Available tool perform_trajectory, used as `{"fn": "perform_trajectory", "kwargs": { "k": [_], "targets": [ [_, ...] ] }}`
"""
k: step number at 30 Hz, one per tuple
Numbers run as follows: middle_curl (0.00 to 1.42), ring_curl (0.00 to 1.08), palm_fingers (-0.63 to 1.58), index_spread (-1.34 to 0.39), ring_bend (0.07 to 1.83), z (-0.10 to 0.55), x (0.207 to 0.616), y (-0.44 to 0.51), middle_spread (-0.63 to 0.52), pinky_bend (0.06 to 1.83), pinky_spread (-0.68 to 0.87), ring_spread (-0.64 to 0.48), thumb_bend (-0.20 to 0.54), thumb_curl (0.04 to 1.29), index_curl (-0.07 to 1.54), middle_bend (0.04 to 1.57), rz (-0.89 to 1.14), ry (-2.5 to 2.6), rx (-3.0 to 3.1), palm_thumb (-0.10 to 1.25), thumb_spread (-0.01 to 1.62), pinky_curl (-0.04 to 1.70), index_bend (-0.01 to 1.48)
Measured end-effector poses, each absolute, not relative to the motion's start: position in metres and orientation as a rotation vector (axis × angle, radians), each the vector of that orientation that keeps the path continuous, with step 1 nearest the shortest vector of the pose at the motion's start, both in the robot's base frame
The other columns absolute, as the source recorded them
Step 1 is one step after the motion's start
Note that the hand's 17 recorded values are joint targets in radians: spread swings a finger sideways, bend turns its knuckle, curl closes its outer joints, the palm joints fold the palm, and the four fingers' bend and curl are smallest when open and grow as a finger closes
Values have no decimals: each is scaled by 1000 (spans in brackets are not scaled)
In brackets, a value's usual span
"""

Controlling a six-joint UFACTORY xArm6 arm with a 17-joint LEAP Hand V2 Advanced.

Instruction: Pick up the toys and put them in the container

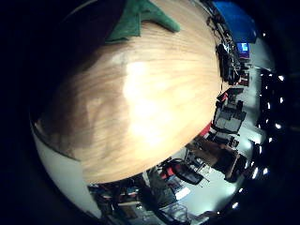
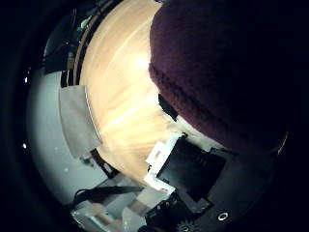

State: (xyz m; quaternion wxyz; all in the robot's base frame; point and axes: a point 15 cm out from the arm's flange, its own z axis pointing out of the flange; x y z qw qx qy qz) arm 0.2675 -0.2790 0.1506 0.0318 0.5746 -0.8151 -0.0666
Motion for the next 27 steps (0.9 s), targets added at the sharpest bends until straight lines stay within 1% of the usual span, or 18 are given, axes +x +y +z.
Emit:
{"fn": "perform_trajectory", "kwargs": {
  "k": [1, 2, 4, 5, 9, 12, 19, 22, 27],
  "targets": [
    [573, 411, 1030, -549, 981, 152, 269, -280, -378, 415, -58, -395, -10, 292, 356, 696, -202, -2512, 1769, 464, 1111, 84, 274],
    [588, 420, 1101, -550, 989, 153, 269, -281, -376, 465, -116, -393, -11, 291, 371, 709, -202, -2512, 1769, 472, 1119, 91, 286],
    [604, 438, 1151, -547, 1001, 156, 272, -283, -373, 538, -184, -386, -12, 290, 391, 721, -193, -2515, 1768, 476, 1131, 113, 299],
    [624, 458, 1250, -543, 1013, 157, 273, -284, -363, 700, -291, -374, -13, 286, 424, 729, -189, -2515, 1769, 483, 1146, 167, 333],
    [664, 489, 1277, -534, 1041, 157, 275, -286, -350, 907, -394, -356, -14, 280, 490, 777, -191, -2517, 1768, 495, 1169, 253, 432],
    [696, 515, 1239, -525, 1083, 157, 278, -289, -341, 1009, -430, -338, -14, 274, 538, 829, -191, -2515, 1768, 502, 1181, 307, 488],
    [757, 568, 1206, -495, 1165, 156, 278, -292, -319, 1112, -458, -308, -8, 265, 649, 937, -199, -2518, 1761, 539, 1222, 386, 634],
    [773, 581, 1211, -479, 1184, 158, 278, -294, -310, 1146, -453, -300, -3, 266, 684, 974, -216, -2518, 1756, 568, 1240, 409, 683],
    [798, 608, 1213, -447, 1226, 160, 280, -299, -293, 1247, -404, -277, -6, 261, 739, 1023, -237, -2519, 1748, 603, 1270, 465, 759]
  ]
}}
